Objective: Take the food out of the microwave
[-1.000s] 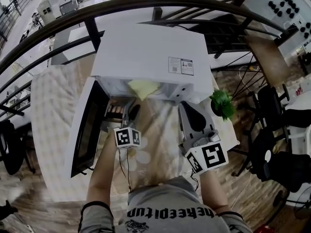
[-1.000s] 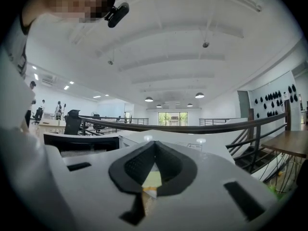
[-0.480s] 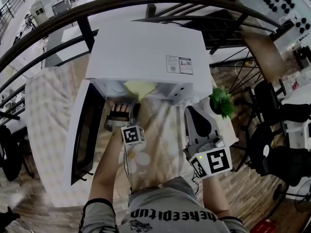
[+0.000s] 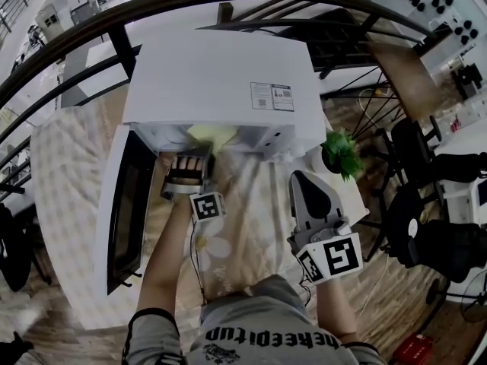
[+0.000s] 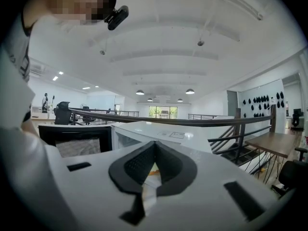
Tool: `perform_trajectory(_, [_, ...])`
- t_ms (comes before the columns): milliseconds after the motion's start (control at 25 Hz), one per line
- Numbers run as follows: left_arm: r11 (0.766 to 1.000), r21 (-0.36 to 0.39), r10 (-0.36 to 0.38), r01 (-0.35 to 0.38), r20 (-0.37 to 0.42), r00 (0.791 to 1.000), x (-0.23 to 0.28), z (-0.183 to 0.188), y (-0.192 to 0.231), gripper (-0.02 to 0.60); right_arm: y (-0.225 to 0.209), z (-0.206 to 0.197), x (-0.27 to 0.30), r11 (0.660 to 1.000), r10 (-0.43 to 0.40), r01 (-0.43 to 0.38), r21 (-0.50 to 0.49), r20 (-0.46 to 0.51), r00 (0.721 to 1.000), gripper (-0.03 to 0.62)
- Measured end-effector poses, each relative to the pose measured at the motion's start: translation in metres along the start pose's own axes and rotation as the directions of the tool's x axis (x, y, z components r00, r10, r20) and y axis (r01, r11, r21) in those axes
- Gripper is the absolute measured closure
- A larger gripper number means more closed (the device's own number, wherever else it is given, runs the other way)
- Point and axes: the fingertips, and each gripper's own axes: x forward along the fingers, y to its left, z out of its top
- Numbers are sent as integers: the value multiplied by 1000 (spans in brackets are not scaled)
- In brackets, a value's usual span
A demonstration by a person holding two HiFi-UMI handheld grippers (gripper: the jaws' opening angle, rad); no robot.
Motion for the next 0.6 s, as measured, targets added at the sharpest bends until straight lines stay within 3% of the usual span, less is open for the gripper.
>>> perform_trajectory(200, [1000,24,-20,19,19,1000,6,10,-2,379,-4,-2,-6,1000,-11,11,-5,-8,1000,589])
perform_trajectory(440, [996,-92,-13,19,66,998,4,19,4,463,-10,-2,-12,1000,-26,26,-5,-8,1000,589])
perform_trajectory(600, [990,-143,5,7,84,996,-3,20,17,483,-9,-1,-14,1000,-15,15,-10,-8,1000,589])
